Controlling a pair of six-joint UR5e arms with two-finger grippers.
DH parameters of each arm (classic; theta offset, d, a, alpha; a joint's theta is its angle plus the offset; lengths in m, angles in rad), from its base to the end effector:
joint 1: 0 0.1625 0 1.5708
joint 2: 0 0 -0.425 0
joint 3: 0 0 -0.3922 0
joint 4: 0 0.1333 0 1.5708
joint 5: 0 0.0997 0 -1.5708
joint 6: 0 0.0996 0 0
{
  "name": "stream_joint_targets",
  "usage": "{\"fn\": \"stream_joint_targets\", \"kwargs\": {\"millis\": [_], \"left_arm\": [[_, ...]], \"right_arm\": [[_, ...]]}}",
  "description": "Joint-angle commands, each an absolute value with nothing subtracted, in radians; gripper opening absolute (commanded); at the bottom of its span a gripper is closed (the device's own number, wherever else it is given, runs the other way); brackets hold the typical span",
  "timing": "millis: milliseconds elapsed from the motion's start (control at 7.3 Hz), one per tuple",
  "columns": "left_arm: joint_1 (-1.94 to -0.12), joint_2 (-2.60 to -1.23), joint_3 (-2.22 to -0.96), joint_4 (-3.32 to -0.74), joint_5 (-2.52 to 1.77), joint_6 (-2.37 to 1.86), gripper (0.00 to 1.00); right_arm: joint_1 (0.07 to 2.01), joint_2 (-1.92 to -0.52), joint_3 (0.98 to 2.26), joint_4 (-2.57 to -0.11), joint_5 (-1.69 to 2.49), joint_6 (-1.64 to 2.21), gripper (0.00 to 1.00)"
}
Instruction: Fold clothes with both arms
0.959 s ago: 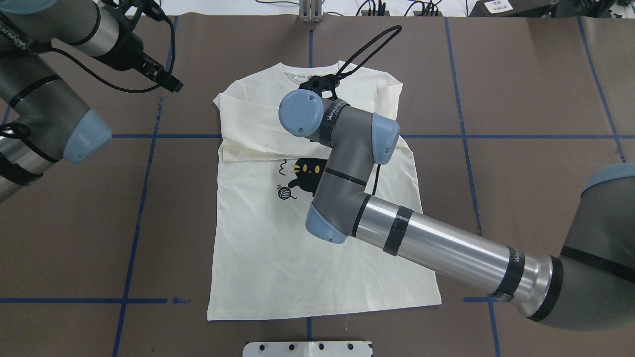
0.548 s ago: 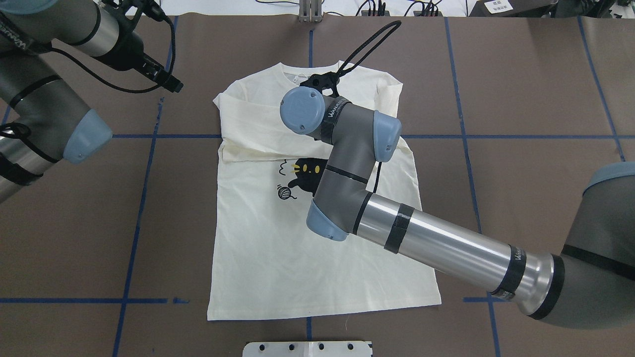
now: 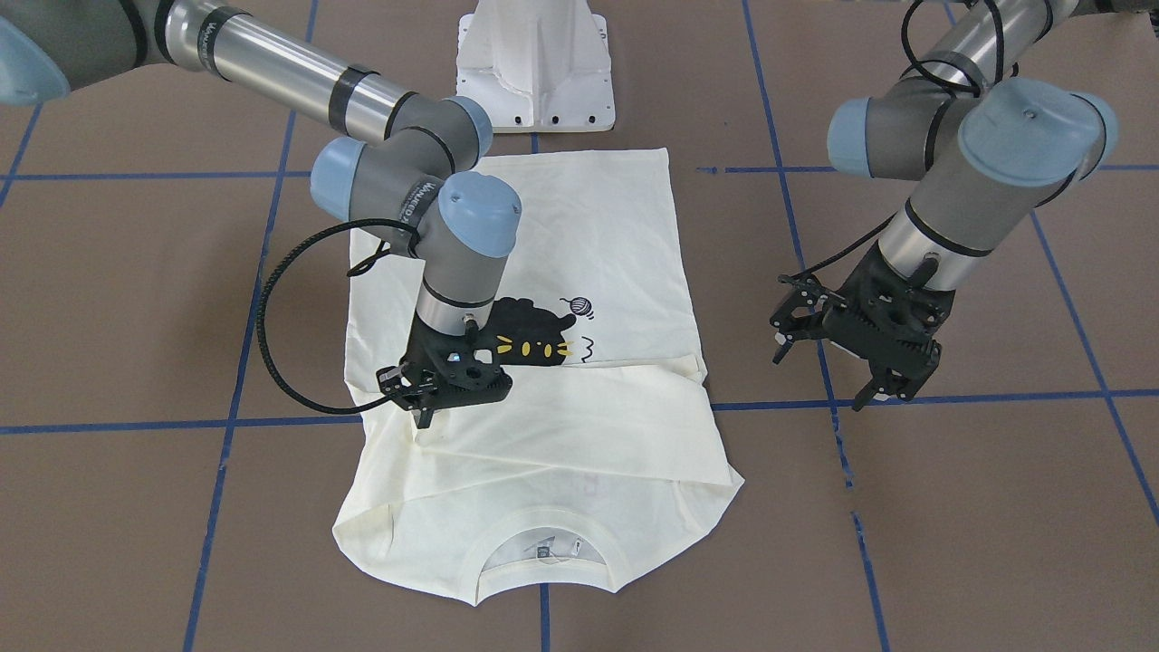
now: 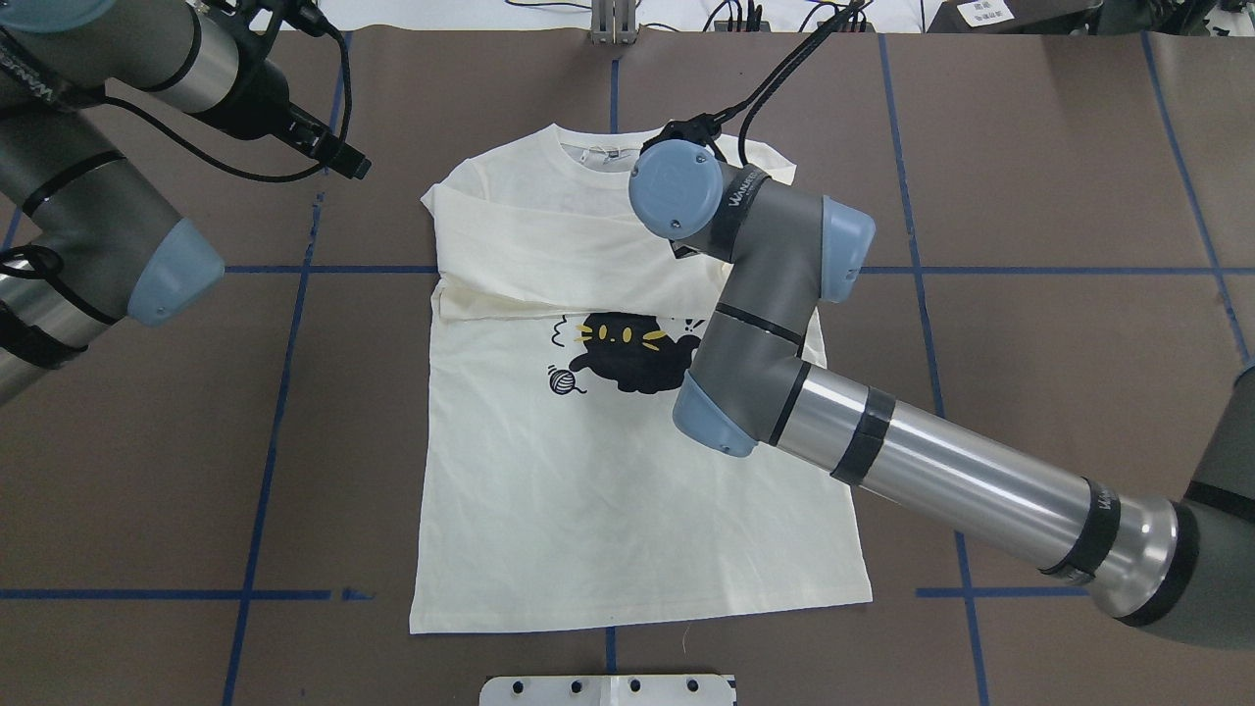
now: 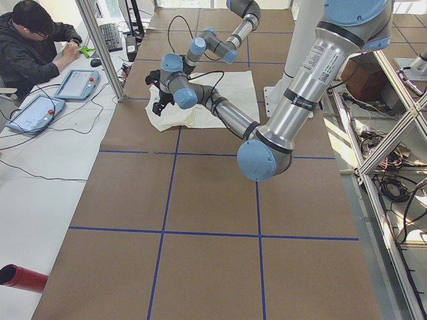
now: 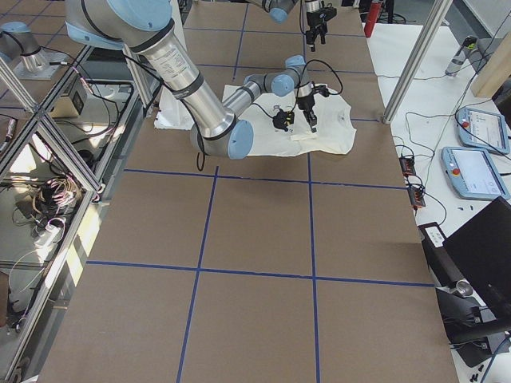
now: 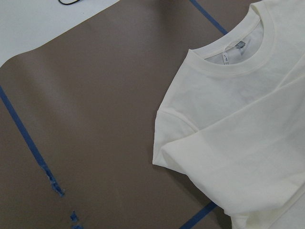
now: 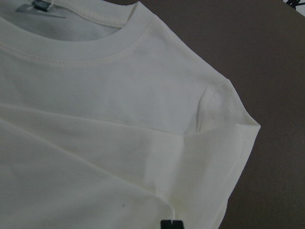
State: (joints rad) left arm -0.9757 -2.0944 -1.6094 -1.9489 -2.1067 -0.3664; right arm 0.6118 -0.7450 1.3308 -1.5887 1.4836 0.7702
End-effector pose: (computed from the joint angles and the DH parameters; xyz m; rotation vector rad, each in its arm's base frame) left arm 0.3086 -0.6029 0.2914 0.5880 0.8694 0.4592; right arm -0.5542 -0.5623 0.2638 0.4333 -0.3771 -0.1588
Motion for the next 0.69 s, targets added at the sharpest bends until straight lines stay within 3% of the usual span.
{"fn": "stream_joint_targets", "kwargs": {"millis": [0,411,548], "left_arm": [[-0.976,-2.094,-1.611,-1.951,-2.106,-0.370,1.00],[-0.976,-2.094,-1.612,-1.951,-2.106,-0.383,1.00],[-0.976,-2.094,-1.614,-1.953,-2.105,-0.383,1.00]], "right_arm": [[0.644,-0.814,1.379,-1.577,1.489,0.691,0.00],[0.666,-0.828,1.376,-1.575,1.486,0.658,0.04],[0.664,-0.827,1.361,-1.527,1.485,0.669,0.99]]}}
